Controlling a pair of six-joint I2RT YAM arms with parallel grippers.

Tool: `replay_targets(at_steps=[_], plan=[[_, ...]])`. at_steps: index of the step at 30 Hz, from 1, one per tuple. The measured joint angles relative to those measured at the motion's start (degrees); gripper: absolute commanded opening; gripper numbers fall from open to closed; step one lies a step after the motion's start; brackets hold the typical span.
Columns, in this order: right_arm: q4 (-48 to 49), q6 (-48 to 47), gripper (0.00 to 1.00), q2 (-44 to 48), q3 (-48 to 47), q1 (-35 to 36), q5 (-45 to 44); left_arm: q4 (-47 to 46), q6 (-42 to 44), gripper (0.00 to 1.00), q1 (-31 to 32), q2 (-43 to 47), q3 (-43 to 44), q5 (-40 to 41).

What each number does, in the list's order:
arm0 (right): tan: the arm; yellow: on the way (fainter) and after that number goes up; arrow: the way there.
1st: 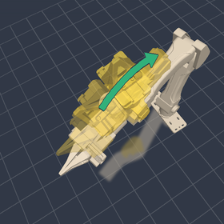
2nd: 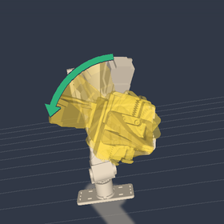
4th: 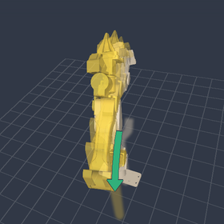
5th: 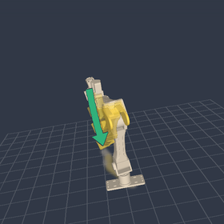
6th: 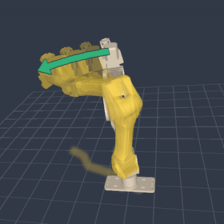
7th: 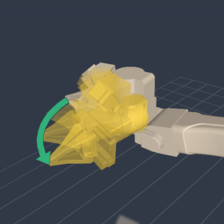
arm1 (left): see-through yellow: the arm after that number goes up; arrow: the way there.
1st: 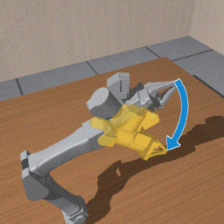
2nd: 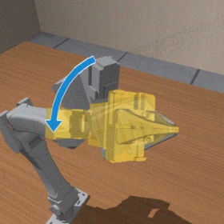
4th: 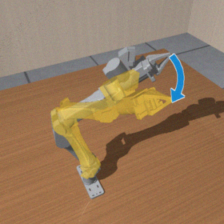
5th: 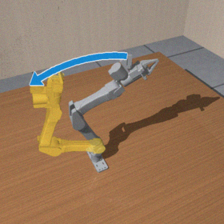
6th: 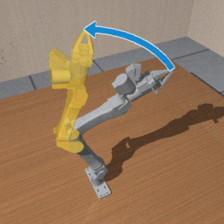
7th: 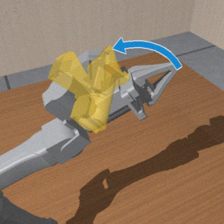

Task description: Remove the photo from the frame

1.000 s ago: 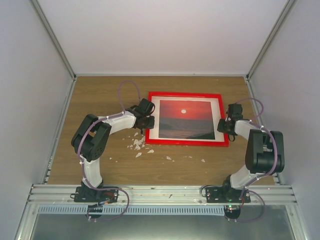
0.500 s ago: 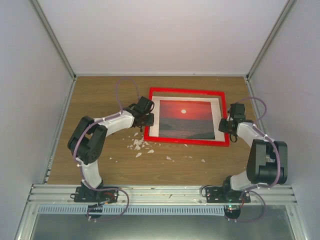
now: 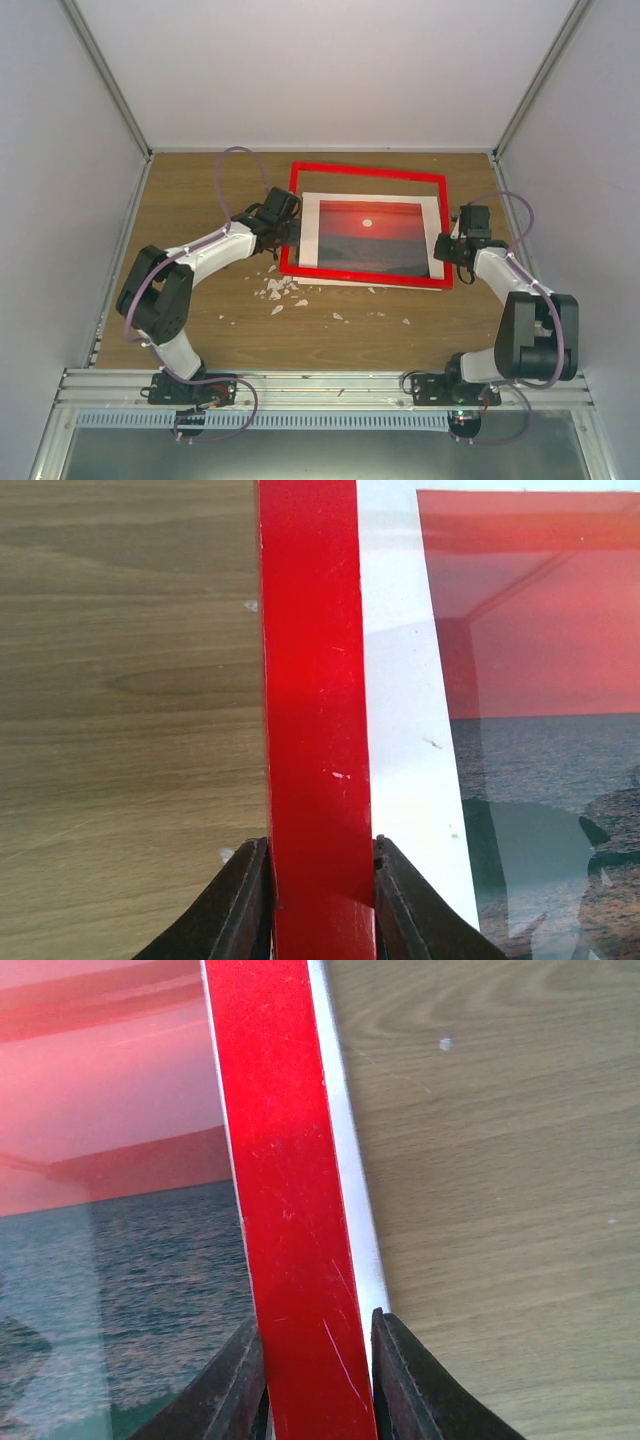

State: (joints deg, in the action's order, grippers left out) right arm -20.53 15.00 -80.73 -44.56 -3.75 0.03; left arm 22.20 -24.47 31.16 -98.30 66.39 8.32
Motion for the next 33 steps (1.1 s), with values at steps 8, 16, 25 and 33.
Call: replay_targets(at_steps=[8, 16, 25, 33], plan=[[0.04, 0.07, 0.01, 0.26, -0.44, 2.01, 3.26, 1.29, 0.15, 0.12, -1.79, 4.44, -2.62, 0.81], [0.04, 0.24, 0.01, 2.36, -0.68, 2.62, 5.97, 0.68, 0.63, 0.30, -3.10, 4.94, -4.63, 0.61], [1.73, 3.65, 0.01, 2.40, -0.68, 2.45, 6.95, 0.76, 1.05, 0.32, -3.96, 4.96, -6.16, -0.59], [1.70, 3.65, 0.01, 1.86, -0.68, 2.45, 7.23, 0.79, 1.46, 0.44, -4.35, 4.96, -6.29, -0.59]])
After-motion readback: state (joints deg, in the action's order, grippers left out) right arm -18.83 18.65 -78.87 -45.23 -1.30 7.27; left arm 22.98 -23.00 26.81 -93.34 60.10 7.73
